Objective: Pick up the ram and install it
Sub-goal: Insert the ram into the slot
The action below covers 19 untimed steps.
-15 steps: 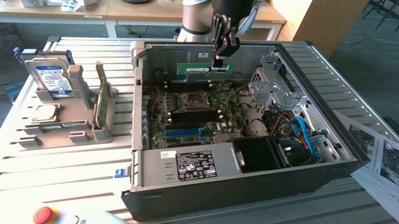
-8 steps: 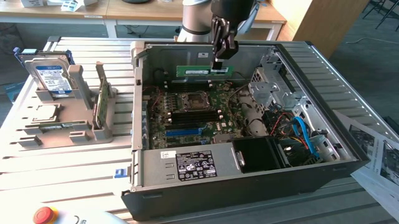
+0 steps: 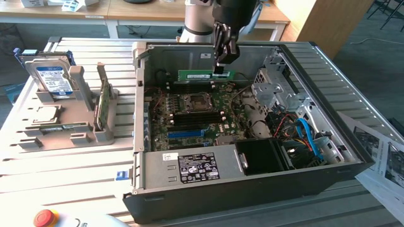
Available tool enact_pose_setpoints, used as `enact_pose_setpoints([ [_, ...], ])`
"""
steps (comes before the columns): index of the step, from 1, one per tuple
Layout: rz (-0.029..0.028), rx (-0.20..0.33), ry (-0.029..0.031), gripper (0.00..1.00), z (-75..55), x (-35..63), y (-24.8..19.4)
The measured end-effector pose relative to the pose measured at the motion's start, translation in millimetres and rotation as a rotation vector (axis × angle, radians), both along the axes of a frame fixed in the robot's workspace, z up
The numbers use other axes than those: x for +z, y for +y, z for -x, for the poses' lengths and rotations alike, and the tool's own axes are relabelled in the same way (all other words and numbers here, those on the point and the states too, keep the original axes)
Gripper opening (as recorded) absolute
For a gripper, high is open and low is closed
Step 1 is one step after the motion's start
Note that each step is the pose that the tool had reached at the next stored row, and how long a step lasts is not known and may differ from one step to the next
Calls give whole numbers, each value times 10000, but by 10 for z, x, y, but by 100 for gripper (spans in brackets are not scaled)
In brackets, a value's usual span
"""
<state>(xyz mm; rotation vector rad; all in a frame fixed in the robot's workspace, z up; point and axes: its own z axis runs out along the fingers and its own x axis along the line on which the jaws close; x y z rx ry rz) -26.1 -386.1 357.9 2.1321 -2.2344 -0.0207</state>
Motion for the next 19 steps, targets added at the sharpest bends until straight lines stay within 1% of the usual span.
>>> enact_pose_setpoints([
  [19, -1, 1, 0, 12, 36, -219, 0],
])
